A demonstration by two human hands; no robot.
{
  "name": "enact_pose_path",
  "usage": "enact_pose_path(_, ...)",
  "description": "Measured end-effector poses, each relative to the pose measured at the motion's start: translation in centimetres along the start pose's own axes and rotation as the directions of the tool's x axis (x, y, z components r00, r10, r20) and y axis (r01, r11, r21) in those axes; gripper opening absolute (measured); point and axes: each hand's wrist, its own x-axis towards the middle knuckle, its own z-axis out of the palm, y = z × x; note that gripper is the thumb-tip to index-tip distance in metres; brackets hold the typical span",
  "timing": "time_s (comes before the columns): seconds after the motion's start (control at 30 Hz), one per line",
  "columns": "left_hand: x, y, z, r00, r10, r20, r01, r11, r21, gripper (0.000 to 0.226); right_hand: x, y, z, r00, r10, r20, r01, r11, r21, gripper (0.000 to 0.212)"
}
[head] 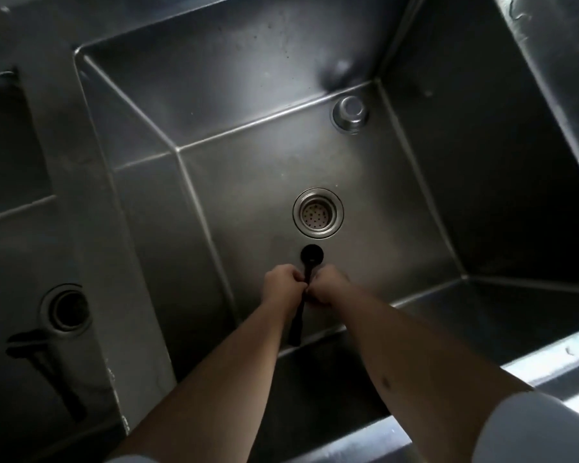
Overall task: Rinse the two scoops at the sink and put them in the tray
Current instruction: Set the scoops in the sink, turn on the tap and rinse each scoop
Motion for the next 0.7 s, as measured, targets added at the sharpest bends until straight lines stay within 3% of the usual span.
enact_pose_path(0.07,-0.1,0.1,-0.4,1.000,0.004,0.005,-0.004,1.000,0.027,0.021,-0.7,-0.1,-0.4,1.000,0.021,-0.001,-0.021,0.999,0.040,0.012)
enact_pose_path(0.17,-1.5,1.1,-1.9,0.999,0.046,0.022,-0.049,0.990,0.132,0.034,-3.0,-0.4,-1.8,0.999,0.010,-0.044,-0.006,0.996,0.093,0.016)
enact_pose_path(0.27,-4.6,3.0,-5.7,0.976,0.215,-0.021,-0.193,0.910,0.366,0.035,-6.9,-1.7,-3.4,0.985,-0.078,-0.156,0.087,0.995,0.056,0.027)
enact_pose_path(0.33,-7.0,3.8,-9.3,0.920,0.388,-0.055,-0.327,0.838,0.437,0.033,-10.1,-2.8,-4.1,0.959,-0.148,-0.241,0.154,0.988,0.008,0.032)
enact_pose_path(0.37,-8.2,4.0,-11.2,0.880,0.471,-0.063,-0.404,0.811,0.423,0.037,-11.7,-3.3,-4.3,0.949,-0.172,-0.266,0.177,0.984,-0.006,0.034)
enact_pose_path(0.5,-13.1,1.8,-18.8,0.764,0.629,-0.145,-0.578,0.766,0.281,0.057,-17.7,-6.6,-3.7,0.886,-0.324,-0.331,0.275,0.943,-0.188,0.086)
enact_pose_path(0.6,-16.4,-2.2,-23.2,0.719,0.646,-0.254,-0.586,0.761,0.277,0.055,-21.0,-11.0,-1.8,0.813,-0.442,-0.379,0.333,0.887,-0.320,0.088)
enact_pose_path(0.7,-18.6,-8.0,-26.3,0.695,0.641,-0.324,-0.558,0.766,0.319,0.050,-23.7,-16.2,1.3,0.721,-0.571,-0.394,0.463,0.819,-0.339,0.078)
